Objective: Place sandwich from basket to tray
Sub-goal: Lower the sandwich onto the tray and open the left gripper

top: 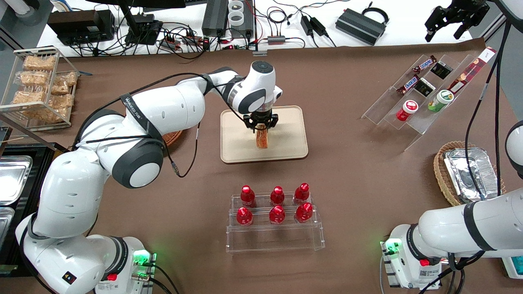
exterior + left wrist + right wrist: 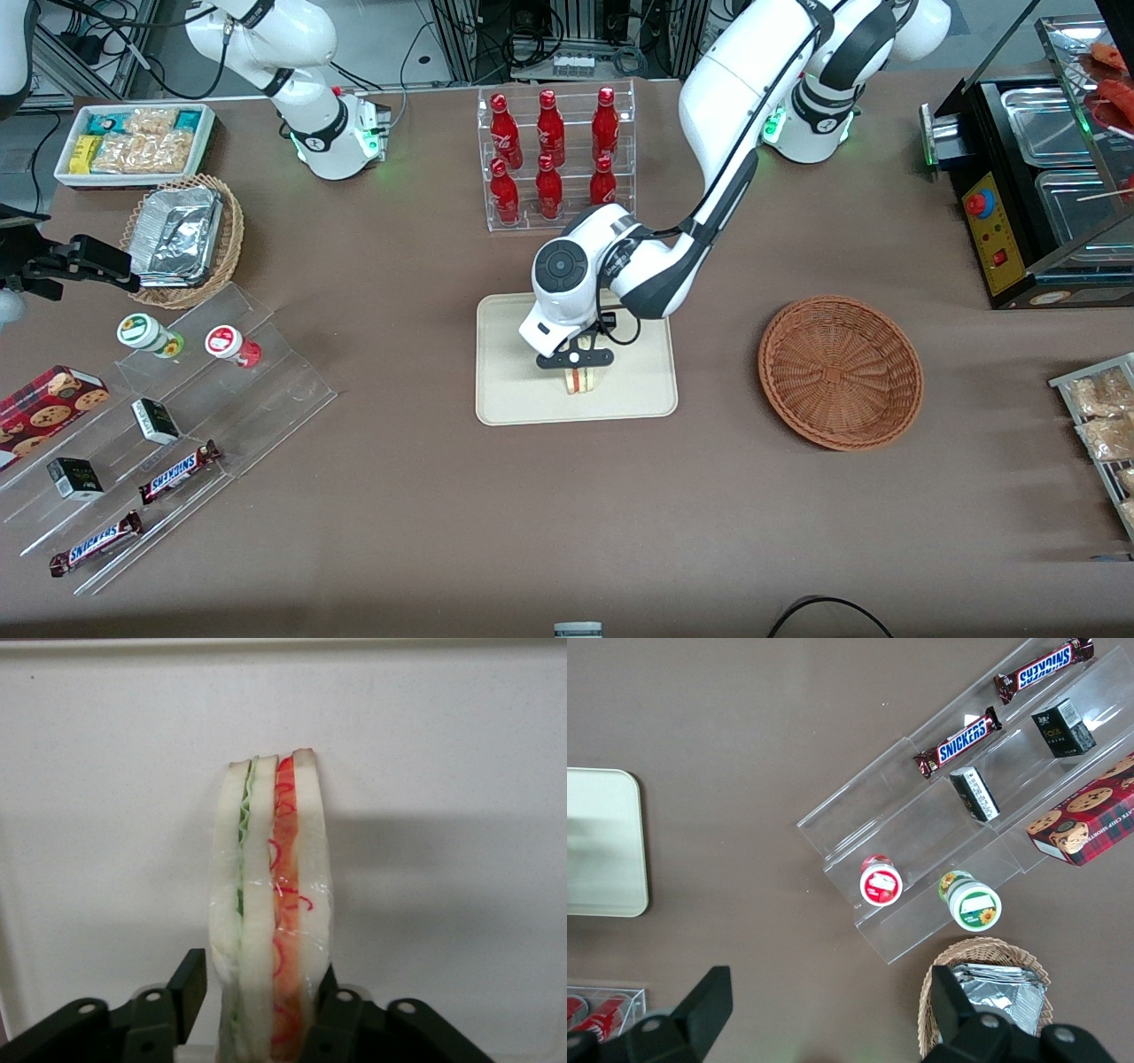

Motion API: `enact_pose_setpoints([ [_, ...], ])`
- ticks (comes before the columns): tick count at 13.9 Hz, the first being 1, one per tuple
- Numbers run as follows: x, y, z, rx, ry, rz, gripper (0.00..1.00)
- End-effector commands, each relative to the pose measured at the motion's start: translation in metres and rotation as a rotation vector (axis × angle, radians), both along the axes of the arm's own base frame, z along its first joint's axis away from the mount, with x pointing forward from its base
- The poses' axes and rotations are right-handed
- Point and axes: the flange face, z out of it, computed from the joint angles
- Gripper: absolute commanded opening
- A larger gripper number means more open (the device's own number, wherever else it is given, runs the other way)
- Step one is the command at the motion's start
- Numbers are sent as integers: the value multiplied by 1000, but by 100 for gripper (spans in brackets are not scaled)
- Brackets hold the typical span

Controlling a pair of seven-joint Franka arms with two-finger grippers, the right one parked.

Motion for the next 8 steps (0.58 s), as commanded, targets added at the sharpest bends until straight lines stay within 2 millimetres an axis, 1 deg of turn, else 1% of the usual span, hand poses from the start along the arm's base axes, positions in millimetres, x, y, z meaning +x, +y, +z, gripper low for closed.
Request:
enact_pose_setpoints([
  [1, 3, -8, 10, 2, -33, 7, 100],
  [2, 4, -8, 16, 1, -35, 6, 100],
  [3, 7, -8, 34, -12, -48, 11, 100],
  [4, 11, -5, 48, -13, -47, 23, 100],
  [6, 19, -6, 85, -3, -42, 27, 100],
  [8, 22, -7, 119, 14, -33, 17, 100],
])
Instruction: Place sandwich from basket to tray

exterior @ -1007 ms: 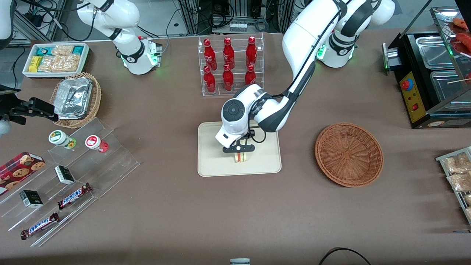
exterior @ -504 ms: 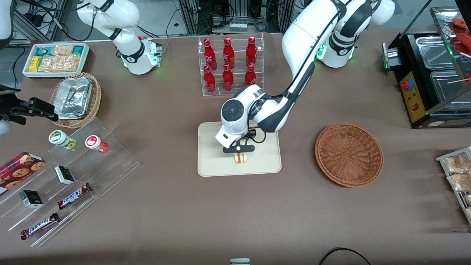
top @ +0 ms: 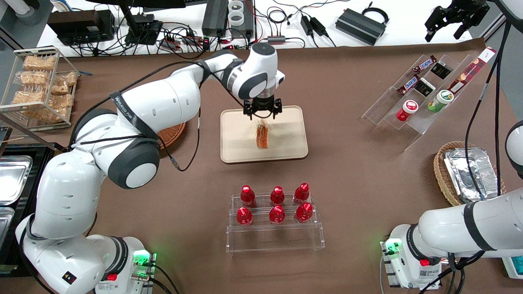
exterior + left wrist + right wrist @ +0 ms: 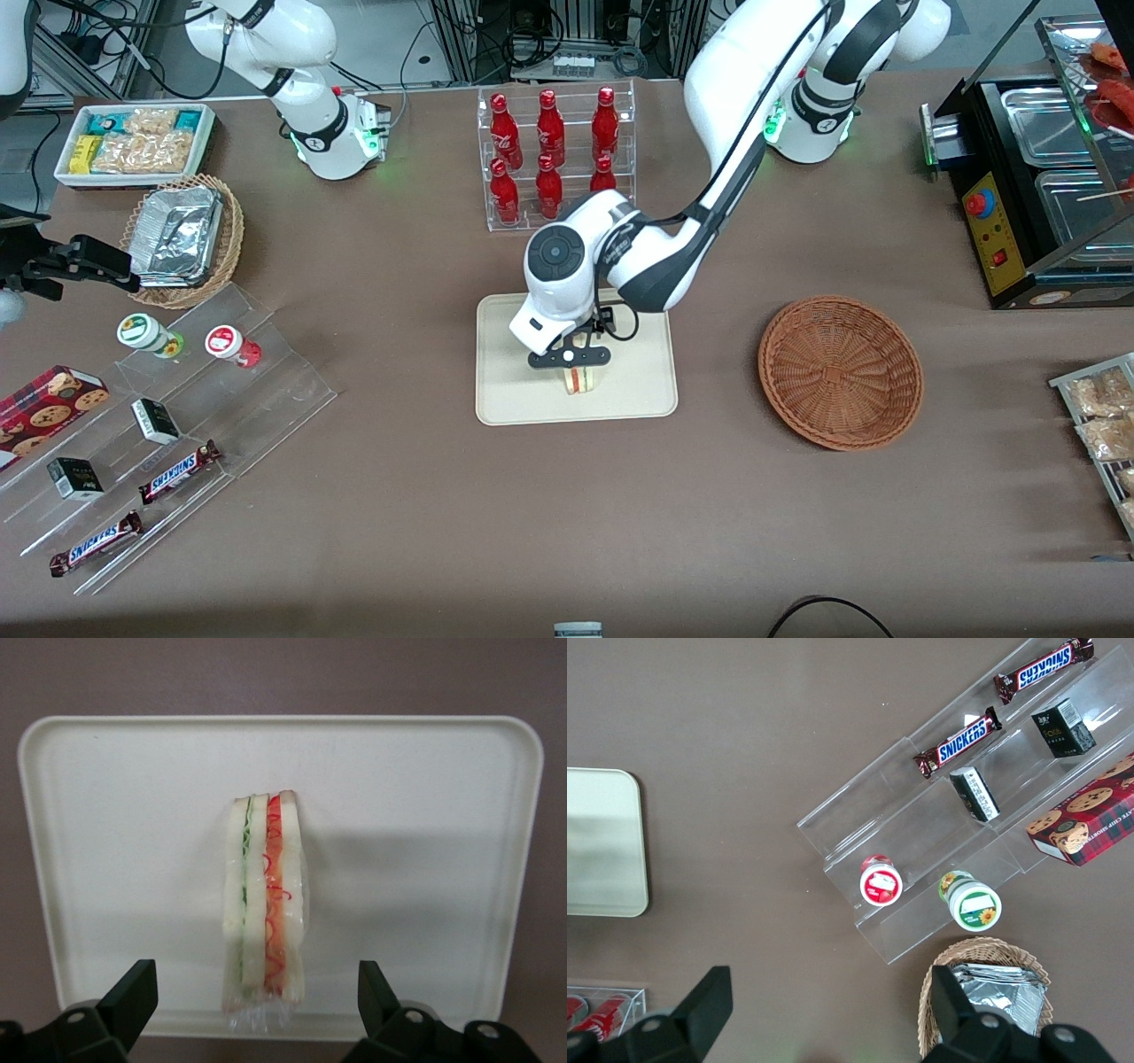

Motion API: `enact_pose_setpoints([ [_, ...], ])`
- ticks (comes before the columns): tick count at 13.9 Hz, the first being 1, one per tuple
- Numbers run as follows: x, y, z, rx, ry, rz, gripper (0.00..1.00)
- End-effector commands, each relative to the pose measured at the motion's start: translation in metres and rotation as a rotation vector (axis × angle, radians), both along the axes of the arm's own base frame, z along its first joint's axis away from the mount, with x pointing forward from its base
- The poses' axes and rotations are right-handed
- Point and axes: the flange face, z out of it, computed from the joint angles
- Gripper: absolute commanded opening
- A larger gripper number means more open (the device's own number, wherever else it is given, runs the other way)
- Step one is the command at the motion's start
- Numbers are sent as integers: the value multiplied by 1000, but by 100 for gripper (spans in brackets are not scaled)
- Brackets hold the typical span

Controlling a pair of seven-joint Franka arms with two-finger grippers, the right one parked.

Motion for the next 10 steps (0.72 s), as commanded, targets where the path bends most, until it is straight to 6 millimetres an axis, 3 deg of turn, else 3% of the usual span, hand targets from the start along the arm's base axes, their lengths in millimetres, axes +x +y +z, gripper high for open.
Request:
enact_pose_setpoints([
  [1, 4, 3, 49, 27, -5, -5, 100],
  [4, 16, 32, 96, 21, -8, -96, 100],
  [7, 29, 77, 128, 47, 7, -24, 100],
  [8, 45, 107, 138, 47, 5, 14, 100],
  [10, 52, 145, 143, 55, 10, 42, 100],
])
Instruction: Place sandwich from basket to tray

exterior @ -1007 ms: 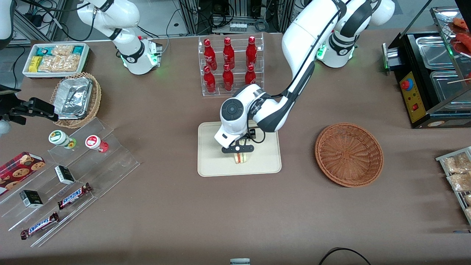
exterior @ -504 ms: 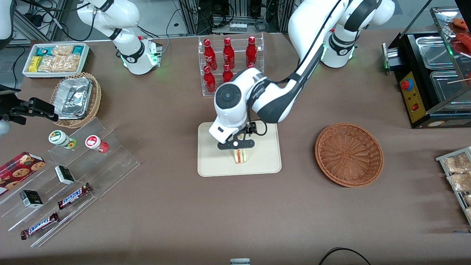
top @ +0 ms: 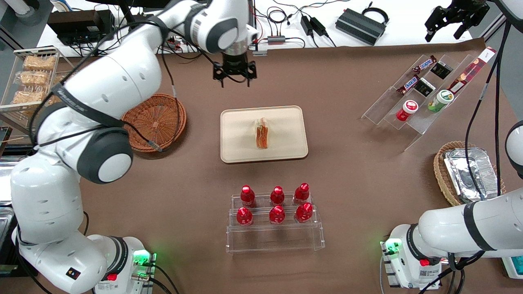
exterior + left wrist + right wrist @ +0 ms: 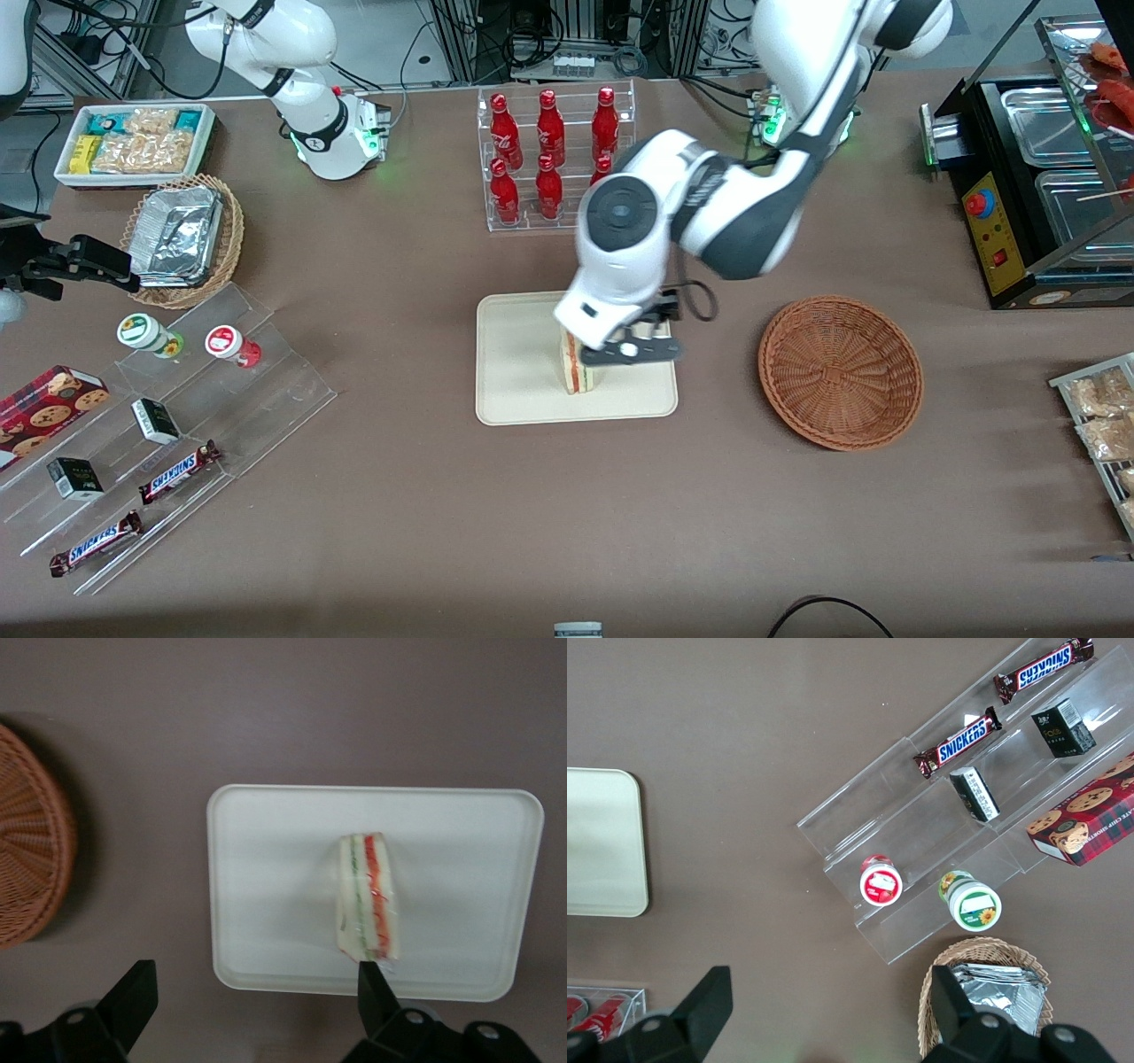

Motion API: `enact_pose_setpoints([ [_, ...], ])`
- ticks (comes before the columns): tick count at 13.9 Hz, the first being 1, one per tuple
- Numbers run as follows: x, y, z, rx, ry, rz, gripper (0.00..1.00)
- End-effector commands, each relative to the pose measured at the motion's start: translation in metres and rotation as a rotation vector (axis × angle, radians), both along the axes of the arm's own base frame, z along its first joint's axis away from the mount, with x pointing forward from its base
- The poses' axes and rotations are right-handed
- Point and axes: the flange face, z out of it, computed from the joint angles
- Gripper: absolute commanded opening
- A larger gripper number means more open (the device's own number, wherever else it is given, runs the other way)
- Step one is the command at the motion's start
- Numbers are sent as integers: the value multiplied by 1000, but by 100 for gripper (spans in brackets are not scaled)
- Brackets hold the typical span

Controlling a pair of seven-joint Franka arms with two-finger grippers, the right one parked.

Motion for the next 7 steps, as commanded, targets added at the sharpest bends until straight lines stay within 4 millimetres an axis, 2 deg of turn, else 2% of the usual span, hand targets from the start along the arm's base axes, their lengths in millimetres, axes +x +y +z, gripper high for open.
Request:
enact_pose_setpoints([
  [1, 2, 49, 7, 11, 16, -20, 100],
  [4, 12, 100, 23, 1, 15, -45, 100],
  [7, 5, 161, 38, -13, 2, -93, 100],
])
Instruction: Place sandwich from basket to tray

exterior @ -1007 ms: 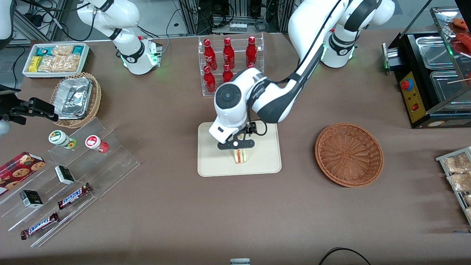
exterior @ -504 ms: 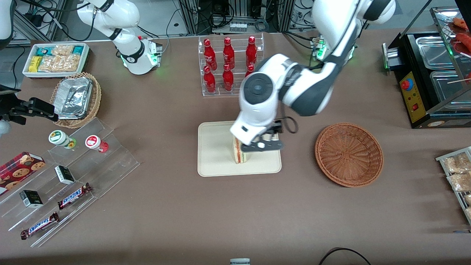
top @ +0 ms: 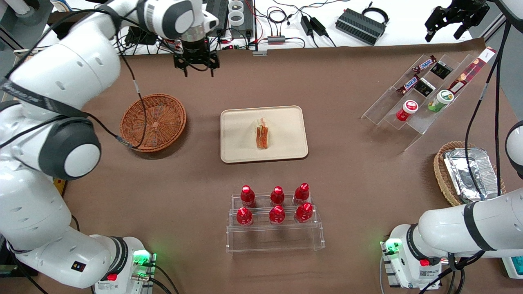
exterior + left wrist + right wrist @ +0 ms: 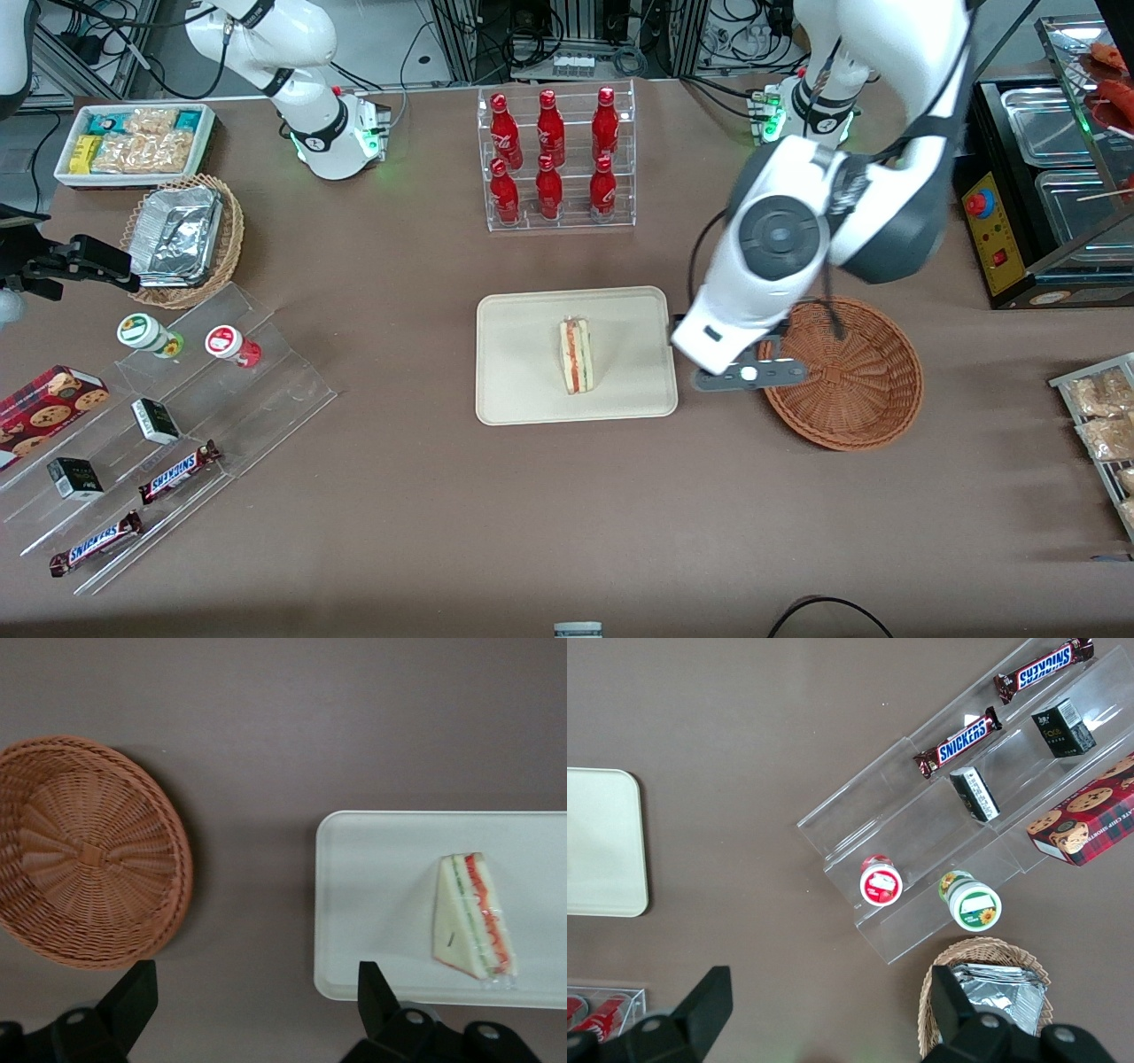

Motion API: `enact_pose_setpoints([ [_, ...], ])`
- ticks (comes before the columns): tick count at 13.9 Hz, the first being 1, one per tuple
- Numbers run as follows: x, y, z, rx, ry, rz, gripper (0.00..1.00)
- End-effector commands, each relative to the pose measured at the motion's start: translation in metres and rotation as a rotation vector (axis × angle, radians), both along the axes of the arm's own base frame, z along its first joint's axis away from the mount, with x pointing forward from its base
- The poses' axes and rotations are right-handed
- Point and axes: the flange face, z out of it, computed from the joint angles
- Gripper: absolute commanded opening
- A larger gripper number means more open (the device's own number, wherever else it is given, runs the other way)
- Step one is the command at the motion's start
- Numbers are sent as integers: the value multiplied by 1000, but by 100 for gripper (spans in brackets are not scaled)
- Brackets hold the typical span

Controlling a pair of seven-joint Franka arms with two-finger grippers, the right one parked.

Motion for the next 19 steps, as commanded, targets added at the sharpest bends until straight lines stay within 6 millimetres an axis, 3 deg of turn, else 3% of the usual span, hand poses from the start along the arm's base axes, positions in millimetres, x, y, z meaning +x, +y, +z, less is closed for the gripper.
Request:
enact_pose_setpoints([
  [1, -22, 60, 20, -23, -11, -48, 100],
  [5, -24, 141, 40, -50, 20, -106, 100],
  [7, -29, 162, 46, -52, 44, -126, 100],
  [9, -38, 202, 60, -84, 52, -107, 100],
  [11, -48, 229, 77, -114, 75, -131, 100],
  [15, -64, 253, 113, -106, 84, -127, 100],
  [19, -68, 264, 127, -99, 86, -104, 100],
])
